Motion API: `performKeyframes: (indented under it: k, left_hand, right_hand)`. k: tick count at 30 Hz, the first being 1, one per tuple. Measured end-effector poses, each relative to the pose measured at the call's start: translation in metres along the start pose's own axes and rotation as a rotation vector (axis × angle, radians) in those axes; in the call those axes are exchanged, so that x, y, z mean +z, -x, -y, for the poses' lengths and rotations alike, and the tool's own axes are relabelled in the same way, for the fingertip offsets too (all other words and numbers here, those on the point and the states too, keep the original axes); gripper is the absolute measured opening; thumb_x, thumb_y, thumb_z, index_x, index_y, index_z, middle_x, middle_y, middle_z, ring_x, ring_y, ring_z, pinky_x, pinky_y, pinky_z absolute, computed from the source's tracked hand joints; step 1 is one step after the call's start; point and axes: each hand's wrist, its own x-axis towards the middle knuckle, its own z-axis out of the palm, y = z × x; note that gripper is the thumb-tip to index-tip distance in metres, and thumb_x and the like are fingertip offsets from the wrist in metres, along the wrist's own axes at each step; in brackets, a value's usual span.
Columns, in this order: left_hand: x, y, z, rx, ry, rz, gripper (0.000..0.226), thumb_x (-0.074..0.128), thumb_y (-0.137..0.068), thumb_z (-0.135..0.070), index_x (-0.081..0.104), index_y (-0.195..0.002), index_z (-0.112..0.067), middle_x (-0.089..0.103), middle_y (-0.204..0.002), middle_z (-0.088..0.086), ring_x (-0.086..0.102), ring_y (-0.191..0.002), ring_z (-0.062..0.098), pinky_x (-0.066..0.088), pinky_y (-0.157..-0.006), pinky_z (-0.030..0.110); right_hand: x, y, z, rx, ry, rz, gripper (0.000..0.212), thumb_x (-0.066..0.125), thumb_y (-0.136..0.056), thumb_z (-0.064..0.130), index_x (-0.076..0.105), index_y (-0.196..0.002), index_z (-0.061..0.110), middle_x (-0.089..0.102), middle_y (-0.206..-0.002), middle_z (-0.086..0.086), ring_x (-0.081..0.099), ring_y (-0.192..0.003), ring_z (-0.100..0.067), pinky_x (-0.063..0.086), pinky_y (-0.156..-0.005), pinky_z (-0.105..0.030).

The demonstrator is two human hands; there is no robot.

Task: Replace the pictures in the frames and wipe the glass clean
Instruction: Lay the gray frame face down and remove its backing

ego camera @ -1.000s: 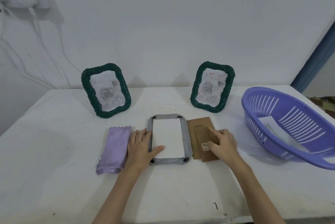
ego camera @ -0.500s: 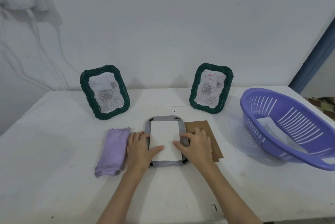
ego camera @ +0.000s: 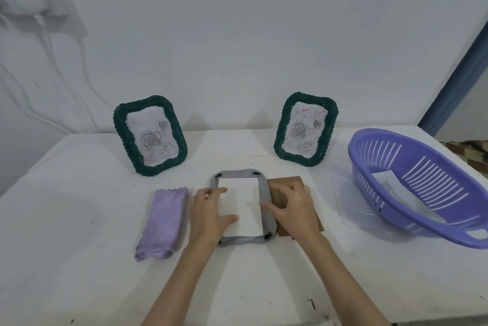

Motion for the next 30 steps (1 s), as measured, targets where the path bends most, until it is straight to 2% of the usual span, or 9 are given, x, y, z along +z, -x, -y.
performKeyframes:
  k: [2, 6, 8, 10, 14, 17, 20, 25, 30]
  left_hand:
    - [-0.003, -0.004, -0.001, -0.051, -0.088, 0.050, 0.070, 0.075, -0.072, -0.032, 0.042, -0.133, -0.022, 0.040, -0.131, 0.009, 0.035, -0.124, 0.026, 0.028, -0.101, 0.032]
    - [-0.008, -0.011, 0.004, -0.092, -0.039, 0.057, 0.070, 0.079, -0.068, -0.027, 0.048, -0.129, -0.015, 0.048, -0.126, 0.014, 0.043, -0.117, 0.027, 0.033, -0.096, 0.031]
    - [-0.007, -0.012, 0.007, -0.120, 0.037, 0.066, 0.069, 0.081, -0.065, -0.024, 0.051, -0.127, -0.011, 0.048, -0.125, 0.016, 0.044, -0.116, 0.027, 0.036, -0.097, 0.031]
    - [-0.005, -0.008, 0.008, -0.128, -0.001, 0.069, 0.071, 0.081, -0.065, -0.033, 0.052, -0.126, -0.014, 0.044, -0.129, 0.016, 0.039, -0.122, 0.029, 0.034, -0.102, 0.035]
    - [0.000, 0.001, 0.010, -0.136, -0.088, 0.070, 0.076, 0.074, -0.064, -0.055, 0.049, -0.129, -0.024, 0.037, -0.136, 0.011, 0.029, -0.130, 0.029, 0.026, -0.107, 0.036]
    - [0.002, 0.004, 0.009, -0.140, -0.019, 0.015, 0.070, 0.077, -0.062, -0.050, 0.055, -0.123, -0.022, 0.041, -0.133, 0.008, 0.032, -0.127, 0.027, 0.024, -0.105, 0.033]
    - [0.003, 0.005, 0.008, -0.139, 0.042, -0.042, 0.068, 0.081, -0.061, -0.043, 0.058, -0.120, -0.018, 0.041, -0.132, 0.007, 0.031, -0.126, 0.025, 0.023, -0.103, 0.031]
    - [0.011, 0.010, 0.006, -0.059, -0.038, -0.107, 0.066, 0.076, -0.068, -0.041, 0.055, -0.126, -0.019, 0.039, -0.139, 0.005, 0.028, -0.127, 0.028, 0.023, -0.102, 0.034]
    - [0.010, 0.012, 0.004, 0.009, 0.094, -0.089, 0.077, 0.077, -0.069, -0.029, 0.039, -0.136, -0.031, 0.056, -0.114, -0.006, 0.040, -0.114, 0.020, 0.023, -0.092, 0.026]
  right_hand:
    - [-0.021, -0.006, -0.009, -0.019, -0.011, -0.029, 0.043, 0.070, -0.075, 0.043, 0.062, -0.114, 0.027, 0.056, -0.103, -0.001, 0.041, -0.100, -0.019, 0.035, -0.081, -0.026]
    - [-0.026, -0.003, -0.013, -0.101, 0.064, 0.037, 0.042, 0.065, -0.073, 0.056, 0.066, -0.108, 0.033, 0.056, -0.105, 0.003, 0.040, -0.098, -0.018, 0.032, -0.079, -0.026]
    - [-0.008, 0.003, -0.006, -0.134, 0.098, 0.071, 0.057, 0.051, -0.065, 0.072, 0.068, -0.105, 0.034, 0.055, -0.107, 0.001, 0.041, -0.101, -0.021, 0.036, -0.082, -0.031]
    - [0.011, 0.007, -0.002, -0.134, 0.136, 0.078, 0.071, 0.038, -0.060, 0.077, 0.066, -0.108, 0.033, 0.054, -0.111, -0.002, 0.042, -0.102, -0.024, 0.037, -0.083, -0.034]
    - [0.026, 0.005, -0.002, -0.133, 0.219, 0.048, 0.084, 0.036, -0.055, 0.083, 0.062, -0.116, 0.031, 0.053, -0.117, -0.008, 0.043, -0.105, -0.029, 0.036, -0.083, -0.039]
    - [0.026, 0.004, -0.004, -0.123, 0.246, 0.101, 0.091, 0.030, -0.051, 0.086, 0.057, -0.121, 0.034, 0.049, -0.123, -0.005, 0.038, -0.110, -0.027, 0.032, -0.086, -0.037]
    - [0.029, 0.004, -0.003, -0.116, 0.213, 0.050, 0.089, 0.035, -0.052, 0.084, 0.062, -0.116, 0.029, 0.053, -0.116, -0.007, 0.043, -0.106, -0.029, 0.034, -0.081, -0.038]
    - [0.032, 0.007, -0.003, -0.094, 0.205, 0.028, 0.093, 0.035, -0.050, 0.085, 0.065, -0.113, 0.023, 0.055, -0.117, -0.008, 0.043, -0.108, -0.030, 0.035, -0.083, -0.040]
    - [0.032, 0.008, -0.003, -0.090, 0.148, -0.003, 0.089, 0.039, -0.051, 0.082, 0.065, -0.113, 0.024, 0.056, -0.114, -0.008, 0.045, -0.106, -0.031, 0.035, -0.082, -0.040]
